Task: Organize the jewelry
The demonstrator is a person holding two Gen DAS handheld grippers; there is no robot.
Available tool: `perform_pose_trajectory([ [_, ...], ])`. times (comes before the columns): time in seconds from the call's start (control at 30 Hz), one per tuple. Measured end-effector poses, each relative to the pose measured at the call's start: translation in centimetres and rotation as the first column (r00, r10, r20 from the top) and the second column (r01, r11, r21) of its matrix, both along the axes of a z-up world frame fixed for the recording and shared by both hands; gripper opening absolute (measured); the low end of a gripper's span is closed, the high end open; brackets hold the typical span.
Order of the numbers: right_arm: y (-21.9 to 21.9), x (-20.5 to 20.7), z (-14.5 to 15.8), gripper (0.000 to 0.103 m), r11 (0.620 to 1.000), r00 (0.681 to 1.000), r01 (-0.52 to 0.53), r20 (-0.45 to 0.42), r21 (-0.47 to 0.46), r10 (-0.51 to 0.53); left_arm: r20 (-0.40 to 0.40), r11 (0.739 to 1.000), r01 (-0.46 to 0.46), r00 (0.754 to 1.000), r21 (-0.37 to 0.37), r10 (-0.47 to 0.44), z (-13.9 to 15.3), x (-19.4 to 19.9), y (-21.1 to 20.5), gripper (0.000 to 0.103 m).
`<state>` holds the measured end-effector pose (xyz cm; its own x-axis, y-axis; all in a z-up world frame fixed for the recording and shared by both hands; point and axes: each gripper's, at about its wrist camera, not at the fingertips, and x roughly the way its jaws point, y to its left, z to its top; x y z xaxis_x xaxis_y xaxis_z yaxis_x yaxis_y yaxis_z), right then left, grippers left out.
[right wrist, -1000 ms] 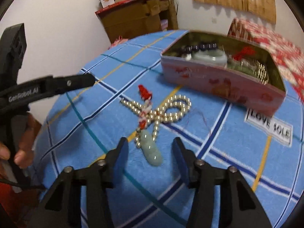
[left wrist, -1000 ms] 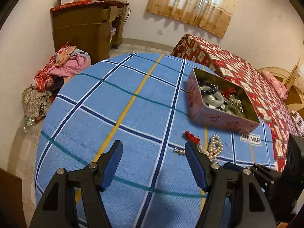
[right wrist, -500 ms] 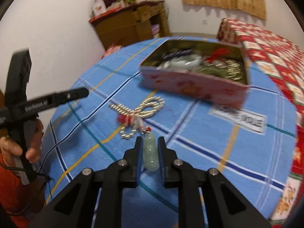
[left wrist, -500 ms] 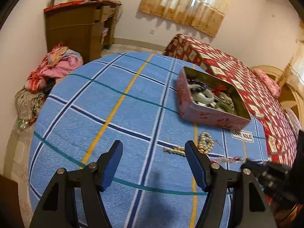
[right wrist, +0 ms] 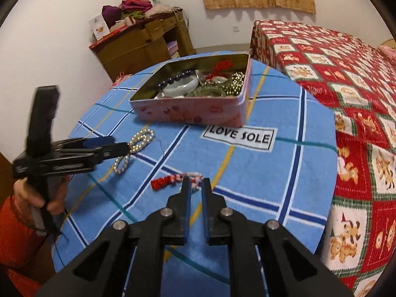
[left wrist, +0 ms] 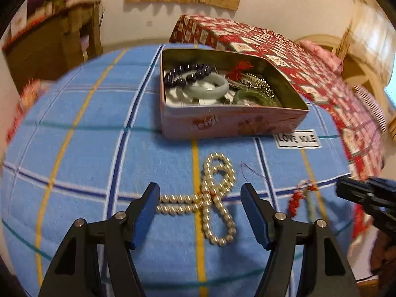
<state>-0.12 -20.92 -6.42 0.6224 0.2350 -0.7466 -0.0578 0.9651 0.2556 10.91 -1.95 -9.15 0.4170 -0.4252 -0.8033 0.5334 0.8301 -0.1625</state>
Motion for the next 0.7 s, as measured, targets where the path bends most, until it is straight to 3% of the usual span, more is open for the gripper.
perform_pose_trajectory([
  [0.1,0.3,0.3,-0.2,0.048,1.0,1.0,-0.025,-0.01,-0.007,0.025,-0.001,1.0,0.005,1.0,0.011,-0.005,-0.3,0.2,-0.2,0.068],
  [0.13,0.5,0.5,-0.3,0.051,0.999,1.0,-0.028,-0.007,-0.016,0.028,-0.015,1.0,0.0,1.0,0.014,0.001,-0.6,0.4,-0.2,0.068],
  [0.17,0.7,0.6,-0.4,0.051,0.999,0.999,-0.031,-0.01,-0.024,0.031,0.012,1.0,-0.004,1.0,0.009,0.004,-0.7,0.2,-0.2,0.067],
  [0.23,1.3,1.3,-0.8,0.051,0.998,0.999,-0.038,-0.022,-0.044,0.037,0.045,0.999,0.011,0.999,0.03,-0.012,-0.9,-0.3,-0.5,0.055],
  [0.3,2.0,2.1,-1.2,0.051,0.995,0.998,-0.053,-0.027,-0.089,0.05,0.05,0.999,0.034,0.998,0.03,-0.035,-0.9,-0.5,-0.7,0.031],
  [0.37,2.7,3.0,-1.7,0.051,0.988,0.996,-0.08,-0.043,-0.133,0.075,0.039,0.999,0.037,0.999,0.008,-0.037,-0.8,-0.3,-0.6,0.019],
  [0.47,3.6,3.8,-2.8,0.051,0.975,0.987,-0.146,-0.088,-0.168,0.133,0.022,0.999,0.026,0.999,-0.045,-0.025,-0.6,0.0,0.2,0.013],
  [0.53,4.5,3.5,-2.9,0.051,0.954,0.983,-0.181,-0.078,-0.239,0.167,0.032,0.995,0.024,0.999,-0.098,-0.021,0.0,-0.3,0.9,0.012],
  [0.57,4.8,3.3,-2.9,0.051,0.943,0.981,-0.194,-0.076,-0.27,0.179,0.04,0.992,0.026,0.999,-0.121,-0.021,0.4,-0.6,1.2,0.003],
  [0.6,4.8,3.2,-2.9,0.045,0.941,0.98,-0.2,-0.077,-0.272,0.186,0.044,0.99,0.027,0.999,-0.138,-0.021,0.7,-0.8,1.5,0.002],
  [0.63,4.6,3.1,-2.8,0.029,0.943,0.979,-0.203,-0.078,-0.263,0.189,0.055,0.987,0.028,0.998,-0.157,-0.019,1.1,-1.0,1.9,0.002],
  [0.7,4.1,3.2,-2.6,0.014,0.951,0.982,-0.182,-0.09,-0.251,0.165,0.072,0.986,0.027,0.997,-0.165,-0.016,1.6,-1.3,2.2,0.002],
])
